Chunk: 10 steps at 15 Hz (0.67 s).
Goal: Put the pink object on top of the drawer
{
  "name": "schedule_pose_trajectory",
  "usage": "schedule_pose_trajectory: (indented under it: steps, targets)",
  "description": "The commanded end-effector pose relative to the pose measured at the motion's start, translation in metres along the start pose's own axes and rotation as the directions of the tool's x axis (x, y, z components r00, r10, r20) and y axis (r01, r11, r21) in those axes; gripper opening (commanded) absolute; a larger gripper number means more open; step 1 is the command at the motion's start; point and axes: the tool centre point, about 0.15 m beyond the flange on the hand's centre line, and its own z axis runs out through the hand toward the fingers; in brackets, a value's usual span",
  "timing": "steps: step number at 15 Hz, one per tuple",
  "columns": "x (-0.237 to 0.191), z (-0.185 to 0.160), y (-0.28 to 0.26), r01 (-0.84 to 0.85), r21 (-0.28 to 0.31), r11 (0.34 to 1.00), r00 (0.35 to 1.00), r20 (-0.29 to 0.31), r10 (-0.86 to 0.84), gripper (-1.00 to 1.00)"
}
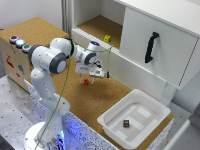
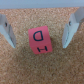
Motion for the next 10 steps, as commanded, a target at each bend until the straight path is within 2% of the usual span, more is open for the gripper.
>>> schedule_pose_trajectory:
  steps: [1,5,10]
  targets:
    - [-0.013,0.003,-0.004,-0.013,-0.088,0.996,0.999,-0.048,0.009,-1.00]
    - [-0.013,0.011,0.001,-0.029,-0.077,0.997,0.998,-0.055,0.025,-1.00]
    - [0.009,0.010,0.007,0.005,-0.094,0.996,0.998,-0.066,-0.011,-1.00]
